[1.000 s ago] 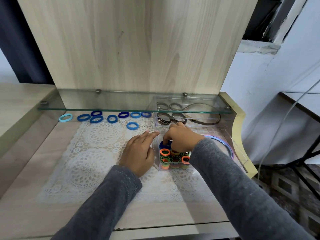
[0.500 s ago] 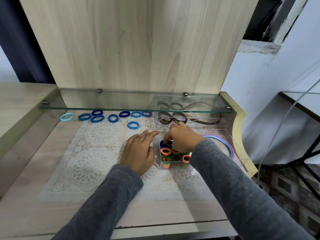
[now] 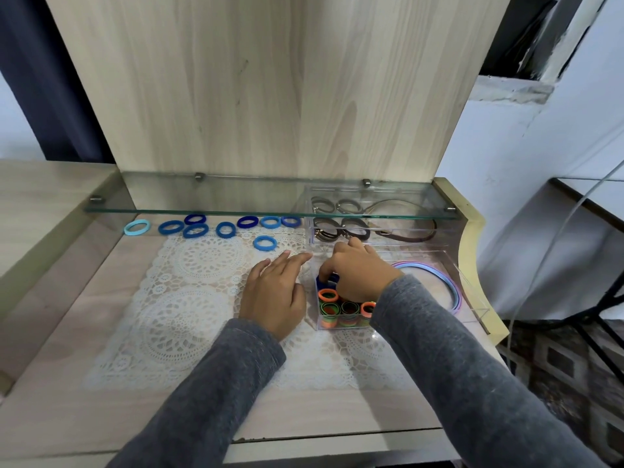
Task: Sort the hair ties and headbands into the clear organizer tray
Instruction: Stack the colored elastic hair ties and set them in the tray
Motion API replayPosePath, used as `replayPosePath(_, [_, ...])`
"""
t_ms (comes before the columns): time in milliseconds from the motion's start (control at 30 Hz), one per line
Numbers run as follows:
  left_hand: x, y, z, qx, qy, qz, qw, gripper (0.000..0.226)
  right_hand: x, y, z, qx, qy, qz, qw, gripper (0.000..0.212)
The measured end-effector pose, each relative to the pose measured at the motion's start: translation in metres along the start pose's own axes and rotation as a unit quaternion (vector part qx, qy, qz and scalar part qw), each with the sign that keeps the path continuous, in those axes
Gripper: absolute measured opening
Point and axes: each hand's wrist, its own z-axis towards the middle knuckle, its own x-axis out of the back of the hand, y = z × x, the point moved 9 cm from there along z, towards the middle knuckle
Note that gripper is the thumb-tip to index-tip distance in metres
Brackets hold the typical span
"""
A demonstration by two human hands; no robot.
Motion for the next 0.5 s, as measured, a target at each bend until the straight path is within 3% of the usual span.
replayPosePath(300, [0.001,0.0,0.0,-0.002,0.006,0.005,1.0,0.059,0.004,0.005,-0.002,-0.005,0.039,0.025,0.999,0.036])
replayPosePath(500, [0.0,0.001,0.0,-0.004,-0.004,-0.003,1.0,0.06,0.013,0.027,-0.005,-0.056,0.113,0.119,0.985,0.041])
